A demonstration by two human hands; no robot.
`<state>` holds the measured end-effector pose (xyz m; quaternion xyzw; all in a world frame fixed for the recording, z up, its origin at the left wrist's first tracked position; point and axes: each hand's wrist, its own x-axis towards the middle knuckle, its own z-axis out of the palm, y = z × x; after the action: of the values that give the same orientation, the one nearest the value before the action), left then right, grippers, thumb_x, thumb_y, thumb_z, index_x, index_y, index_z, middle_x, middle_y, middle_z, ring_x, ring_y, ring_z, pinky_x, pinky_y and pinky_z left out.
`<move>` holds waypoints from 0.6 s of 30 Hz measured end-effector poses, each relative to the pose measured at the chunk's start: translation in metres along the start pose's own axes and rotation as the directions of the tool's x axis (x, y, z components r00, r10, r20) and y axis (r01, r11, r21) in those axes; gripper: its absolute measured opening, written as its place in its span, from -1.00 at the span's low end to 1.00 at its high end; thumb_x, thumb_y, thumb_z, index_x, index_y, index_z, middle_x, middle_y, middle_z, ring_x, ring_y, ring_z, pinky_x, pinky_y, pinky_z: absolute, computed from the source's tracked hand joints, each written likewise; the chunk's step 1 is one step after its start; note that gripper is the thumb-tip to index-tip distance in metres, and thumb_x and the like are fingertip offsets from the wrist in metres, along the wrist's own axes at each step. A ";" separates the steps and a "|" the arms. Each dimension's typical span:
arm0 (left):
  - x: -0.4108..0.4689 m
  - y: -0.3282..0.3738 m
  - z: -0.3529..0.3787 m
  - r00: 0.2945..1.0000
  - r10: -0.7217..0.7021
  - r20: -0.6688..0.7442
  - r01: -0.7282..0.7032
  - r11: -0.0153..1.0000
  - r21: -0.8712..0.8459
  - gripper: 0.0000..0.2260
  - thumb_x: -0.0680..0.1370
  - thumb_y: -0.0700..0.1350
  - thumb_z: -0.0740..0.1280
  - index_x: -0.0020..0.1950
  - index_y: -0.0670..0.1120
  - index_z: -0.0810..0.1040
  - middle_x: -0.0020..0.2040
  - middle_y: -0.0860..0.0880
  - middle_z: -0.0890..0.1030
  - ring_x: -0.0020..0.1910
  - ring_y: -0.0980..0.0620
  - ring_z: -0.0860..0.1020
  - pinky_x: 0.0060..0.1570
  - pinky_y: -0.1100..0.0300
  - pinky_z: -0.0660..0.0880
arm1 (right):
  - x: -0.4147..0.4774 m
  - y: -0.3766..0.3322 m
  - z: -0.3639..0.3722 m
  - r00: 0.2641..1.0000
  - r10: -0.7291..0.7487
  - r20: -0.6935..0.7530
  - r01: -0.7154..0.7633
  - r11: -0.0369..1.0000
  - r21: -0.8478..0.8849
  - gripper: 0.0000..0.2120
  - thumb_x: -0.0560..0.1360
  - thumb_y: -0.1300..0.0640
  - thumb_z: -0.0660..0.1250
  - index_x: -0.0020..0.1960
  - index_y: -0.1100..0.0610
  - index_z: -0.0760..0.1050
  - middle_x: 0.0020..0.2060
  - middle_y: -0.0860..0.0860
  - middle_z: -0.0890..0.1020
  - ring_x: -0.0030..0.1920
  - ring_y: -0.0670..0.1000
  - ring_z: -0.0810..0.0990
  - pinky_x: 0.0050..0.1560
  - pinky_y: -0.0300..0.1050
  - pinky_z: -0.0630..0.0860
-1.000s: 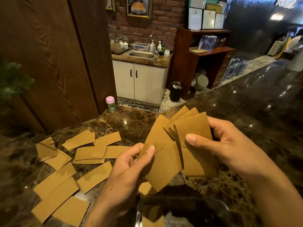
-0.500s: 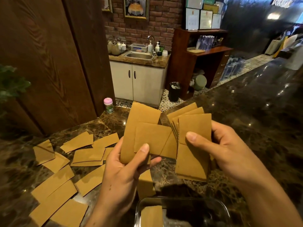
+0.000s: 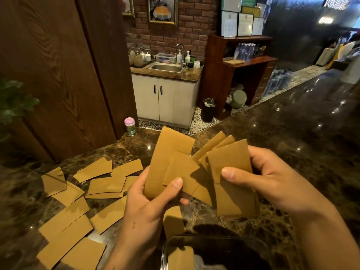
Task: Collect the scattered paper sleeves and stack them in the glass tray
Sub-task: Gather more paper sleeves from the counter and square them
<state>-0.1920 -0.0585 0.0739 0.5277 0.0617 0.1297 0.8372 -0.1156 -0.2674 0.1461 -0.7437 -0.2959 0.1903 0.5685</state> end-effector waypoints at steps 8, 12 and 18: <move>-0.002 -0.003 0.009 0.996 -0.084 -0.042 0.077 0.985 -0.154 -0.75 0.58 -0.05 0.24 0.12 -0.08 0.64 -0.09 -0.11 0.76 -0.18 0.03 0.72 -0.25 0.23 0.64 | 0.009 0.017 0.024 0.971 -0.043 -0.233 0.088 0.978 0.190 -0.69 0.54 0.11 0.32 0.28 -0.03 0.53 0.12 -0.06 0.72 0.13 -0.01 0.71 0.02 -0.15 0.67; -0.004 -0.004 0.014 0.999 -0.052 0.001 0.052 0.995 -0.081 -0.76 0.53 -0.15 0.29 0.14 -0.07 0.65 0.04 -0.11 0.74 0.01 -0.01 0.71 -0.10 0.21 0.63 | 0.010 0.028 0.041 0.967 0.036 -0.251 0.085 0.886 0.455 -0.50 0.52 0.17 0.33 0.45 -0.02 0.42 0.21 0.03 0.70 0.20 0.04 0.70 0.04 -0.12 0.67; -0.002 -0.006 0.012 0.999 0.015 -0.039 -0.015 1.000 -0.019 -0.55 0.50 -0.25 0.35 0.35 0.05 0.47 0.14 -0.09 0.71 0.13 -0.10 0.67 0.03 0.03 0.64 | 0.009 0.036 0.052 0.956 0.115 -0.271 0.046 0.851 0.523 -0.68 0.47 0.10 0.46 0.21 0.11 0.63 0.10 0.10 0.75 0.08 0.07 0.75 -0.05 -0.12 0.68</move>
<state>-0.1906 -0.0719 0.0734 0.5175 0.0727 0.1468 0.8399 -0.1332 -0.2295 0.0976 -0.5855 -0.1320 0.1619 0.7833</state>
